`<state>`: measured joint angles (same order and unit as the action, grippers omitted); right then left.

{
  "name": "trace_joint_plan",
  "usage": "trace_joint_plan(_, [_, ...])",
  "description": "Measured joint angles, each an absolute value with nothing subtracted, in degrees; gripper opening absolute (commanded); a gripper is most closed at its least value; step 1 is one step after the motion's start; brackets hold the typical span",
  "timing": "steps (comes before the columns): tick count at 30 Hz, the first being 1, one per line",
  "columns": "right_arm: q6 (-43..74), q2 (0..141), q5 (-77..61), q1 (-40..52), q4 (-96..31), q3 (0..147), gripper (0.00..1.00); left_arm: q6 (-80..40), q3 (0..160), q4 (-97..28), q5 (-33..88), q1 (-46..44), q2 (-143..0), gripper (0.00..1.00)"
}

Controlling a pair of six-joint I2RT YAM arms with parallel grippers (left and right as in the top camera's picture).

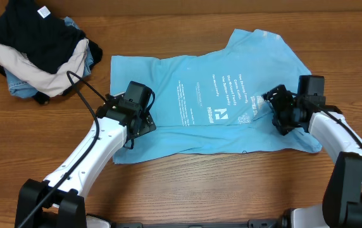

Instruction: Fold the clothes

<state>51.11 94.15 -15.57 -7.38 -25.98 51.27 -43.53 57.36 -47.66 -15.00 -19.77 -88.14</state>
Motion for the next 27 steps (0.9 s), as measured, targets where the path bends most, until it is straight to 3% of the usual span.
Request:
trace_joint_plan(5, [50.9, 94.3, -13.9, -13.8, -37.7, 58.1, 0.95, -43.5, 57.4, -47.6, -15.0, -19.8, -88.1, 1.00])
trace_joint_plan(20, [52.9, 98.9, -7.9, -16.7, -40.4, 58.8, 0.96, -43.5, 57.4, -46.7, -14.3, -19.8, -88.1, 1.00])
trace_joint_plan(23, [53.3, 101.1, -7.4, -16.7, -39.2, 58.9, 0.88, -43.5, 57.4, -46.7, -14.1, -19.8, -88.1, 1.00])
trace_joint_plan(27, [53.6, 101.2, -7.2, -16.7, -37.9, 58.9, 0.61, -43.5, 57.4, -46.7, -14.1, -19.8, -88.1, 1.00])
